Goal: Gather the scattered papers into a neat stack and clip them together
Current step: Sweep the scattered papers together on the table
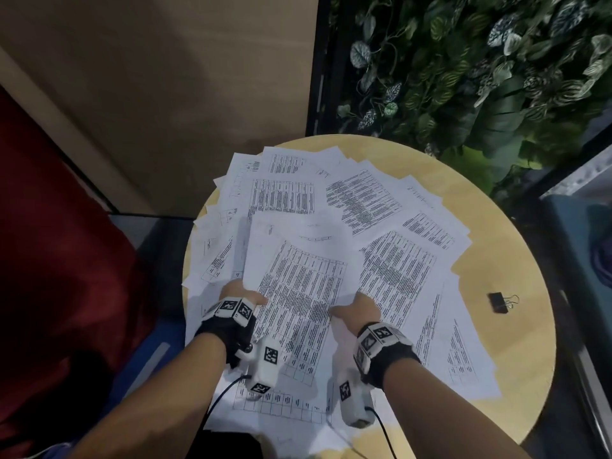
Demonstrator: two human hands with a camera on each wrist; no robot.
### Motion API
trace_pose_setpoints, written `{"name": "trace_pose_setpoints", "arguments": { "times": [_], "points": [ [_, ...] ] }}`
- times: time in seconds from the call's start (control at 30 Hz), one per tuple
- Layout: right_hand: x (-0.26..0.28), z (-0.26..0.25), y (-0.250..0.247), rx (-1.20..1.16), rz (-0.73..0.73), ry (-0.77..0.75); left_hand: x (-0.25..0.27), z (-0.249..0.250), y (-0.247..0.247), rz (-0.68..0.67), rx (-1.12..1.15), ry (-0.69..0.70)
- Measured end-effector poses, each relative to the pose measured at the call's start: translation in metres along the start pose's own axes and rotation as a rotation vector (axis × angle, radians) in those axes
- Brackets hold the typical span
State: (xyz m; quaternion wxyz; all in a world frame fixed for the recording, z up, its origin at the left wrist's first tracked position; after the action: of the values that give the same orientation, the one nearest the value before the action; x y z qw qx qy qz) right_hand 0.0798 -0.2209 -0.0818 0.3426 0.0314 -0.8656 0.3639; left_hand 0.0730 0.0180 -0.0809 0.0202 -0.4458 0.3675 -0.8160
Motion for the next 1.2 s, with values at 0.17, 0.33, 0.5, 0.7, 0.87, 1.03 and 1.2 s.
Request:
{"name": "trace_pose_setpoints", "arguments": {
  "times": [0.17, 0.33, 0.5, 0.7, 0.87, 1.03, 1.2],
  "points": [
    [0.0, 0.005, -0.007, -0.276, 0.021, -0.077, 0.005, 0.012, -0.004, -0.052, 0.127, 0.175],
    [-0.003, 0.019, -0.013, -0.584, -0.202, 0.045, 0.006, 0.009, -0.022, -0.071, 0.112, 0.18],
    [-0.006, 0.024, -0.02, -0.551, -0.037, -0.004, 0.006, 0.004, -0.012, -0.301, 0.304, 0.166],
    [-0.004, 0.028, -0.024, -0.757, 0.077, -0.004, -0.008, -0.021, -0.005, -0.377, 0.415, 0.107],
    [-0.005, 0.028, -0.03, -0.587, 0.125, -0.007, 0.006, -0.015, 0.001, -0.387, 0.485, 0.108],
    [-0.002, 0.018, -0.026, -0.37, 0.053, -0.055, 0.008, 0.0, 0.006, -0.311, 0.323, 0.138],
    [0.005, 0.021, -0.017, -0.602, 0.074, -0.041, 0.011, -0.002, 0.007, -0.401, 0.275, 0.163]
  ]
}}
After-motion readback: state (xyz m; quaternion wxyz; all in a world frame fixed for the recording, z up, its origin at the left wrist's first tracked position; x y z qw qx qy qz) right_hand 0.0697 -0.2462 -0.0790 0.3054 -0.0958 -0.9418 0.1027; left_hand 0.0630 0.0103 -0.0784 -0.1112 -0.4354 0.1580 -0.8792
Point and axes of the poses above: each hand's wrist, its own x-axis away from the middle knuckle, its own y-axis out of the palm, z = x × y, the point moved 4 cm from there along -x, towards the middle knuckle, and after that the axes turned 10 degrees about -x, right-handed, at the moved point
